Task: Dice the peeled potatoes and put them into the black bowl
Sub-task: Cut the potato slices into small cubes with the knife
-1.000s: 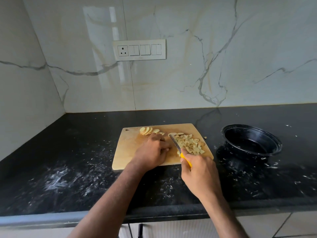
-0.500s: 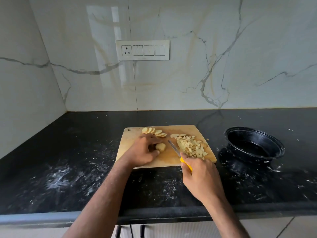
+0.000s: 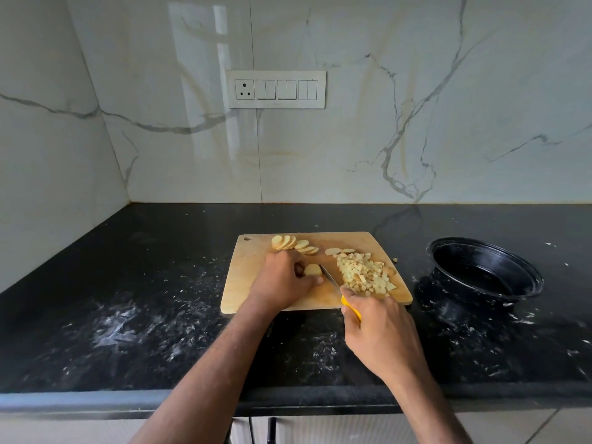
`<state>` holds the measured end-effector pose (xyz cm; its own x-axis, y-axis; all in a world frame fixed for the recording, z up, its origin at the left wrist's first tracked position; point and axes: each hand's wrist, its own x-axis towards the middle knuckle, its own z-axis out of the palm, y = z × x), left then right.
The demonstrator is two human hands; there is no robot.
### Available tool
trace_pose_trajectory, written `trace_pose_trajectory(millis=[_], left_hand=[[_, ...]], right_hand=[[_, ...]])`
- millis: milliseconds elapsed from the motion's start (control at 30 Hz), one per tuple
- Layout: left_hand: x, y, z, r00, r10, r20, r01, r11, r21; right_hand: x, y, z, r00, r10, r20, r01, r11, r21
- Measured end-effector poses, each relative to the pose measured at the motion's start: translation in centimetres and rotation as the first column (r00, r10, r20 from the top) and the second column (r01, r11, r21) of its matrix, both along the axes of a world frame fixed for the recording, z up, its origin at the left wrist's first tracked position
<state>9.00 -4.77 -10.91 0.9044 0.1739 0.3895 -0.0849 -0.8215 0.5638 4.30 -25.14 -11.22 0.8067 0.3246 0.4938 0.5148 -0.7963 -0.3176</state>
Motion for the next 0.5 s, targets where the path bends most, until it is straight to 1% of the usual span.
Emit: trace_pose_trajectory(millis=[67,133,200,300,400,500], left_hand=[[-0.06,0.33,0.03,0.999,-0.050,0.016,0.050,0.999,0.017],[-0.18,0.64,0.15,0.992,-0.125,0.024,0.123,0.990,0.067],[-0.30,0.63,0.30,0.988,-0.149,0.032,0.146,0.985,0.089],[-0.32,0.40,0.35,0.995,-0.101,0.027,0.100,0.994,0.045],[-0.16,0.20,0.10,0.999,-0.052,-0.010,0.052,0.998,0.022],[-0.11,0.17,0.04,0.999,-0.021,-0.025,0.021,1.000,0.014]], right_hand=[[0.06,0.06,-0.05,1.000,-0.001,0.004,0.001,1.000,-0.006],[-0.01,0.20,0.00,1.000,-0.004,0.013,0.004,1.000,-0.026],[-0.18,0.34,0.05,0.999,0.014,0.041,-0.011,0.998,-0.065],[-0.30,0.55,0.07,0.997,0.070,0.040,-0.065,0.991,-0.114],[-0.12,0.60,0.13,0.993,0.114,0.023,-0.110,0.987,-0.118],[0.01,0.58,0.09,0.993,0.121,0.012,-0.119,0.986,-0.121]])
